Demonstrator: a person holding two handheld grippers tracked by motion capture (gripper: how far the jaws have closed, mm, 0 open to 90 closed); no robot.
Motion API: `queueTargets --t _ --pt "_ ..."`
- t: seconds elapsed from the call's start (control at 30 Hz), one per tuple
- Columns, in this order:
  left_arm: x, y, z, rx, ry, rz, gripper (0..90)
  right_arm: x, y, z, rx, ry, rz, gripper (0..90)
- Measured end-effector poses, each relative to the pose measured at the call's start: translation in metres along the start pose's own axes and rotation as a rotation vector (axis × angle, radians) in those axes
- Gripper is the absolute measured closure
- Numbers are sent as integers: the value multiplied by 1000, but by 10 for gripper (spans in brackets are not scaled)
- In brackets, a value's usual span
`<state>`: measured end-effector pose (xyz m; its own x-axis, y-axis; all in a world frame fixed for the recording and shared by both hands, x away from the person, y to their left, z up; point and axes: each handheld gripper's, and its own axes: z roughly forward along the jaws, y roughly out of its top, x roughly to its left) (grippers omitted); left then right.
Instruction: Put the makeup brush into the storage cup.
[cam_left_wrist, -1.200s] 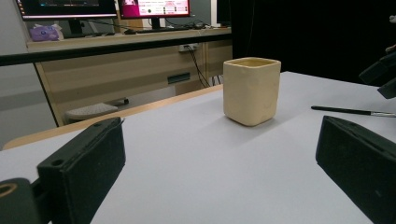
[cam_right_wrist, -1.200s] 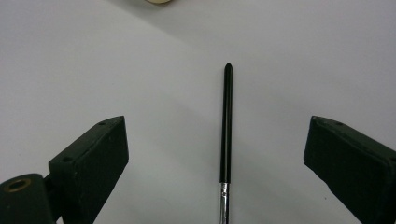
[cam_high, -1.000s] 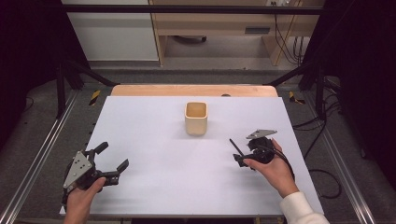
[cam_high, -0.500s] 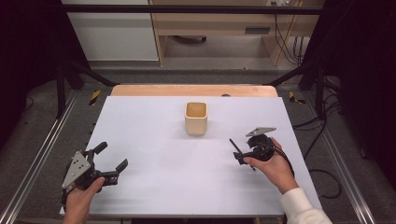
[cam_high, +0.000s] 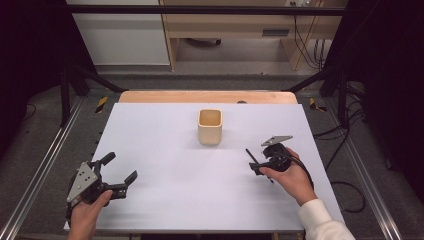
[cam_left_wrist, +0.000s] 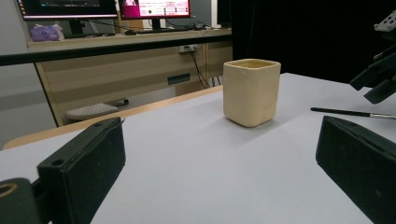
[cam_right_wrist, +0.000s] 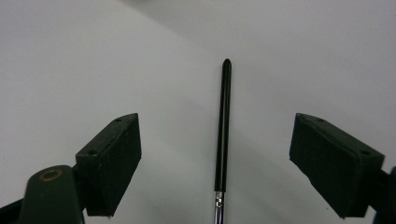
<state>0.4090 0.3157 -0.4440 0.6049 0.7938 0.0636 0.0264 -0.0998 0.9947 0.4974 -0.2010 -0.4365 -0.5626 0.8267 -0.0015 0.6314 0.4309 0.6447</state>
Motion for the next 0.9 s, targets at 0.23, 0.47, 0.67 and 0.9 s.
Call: queueTargets --t 0.23,0.47,0.67,0.9 --pt "0 0 1 4 -1 4 10 -2 -1 1 16 3 22 271" --pt "0 0 1 5 -2 6 11 -3 -5 4 40 3 27 350" --pt "-1 0 1 9 -6 11 11 -2 -12 6 47 -1 31 413" --pt "-1 0 1 10 -6 12 12 -4 -18 6 64 0 42 495"
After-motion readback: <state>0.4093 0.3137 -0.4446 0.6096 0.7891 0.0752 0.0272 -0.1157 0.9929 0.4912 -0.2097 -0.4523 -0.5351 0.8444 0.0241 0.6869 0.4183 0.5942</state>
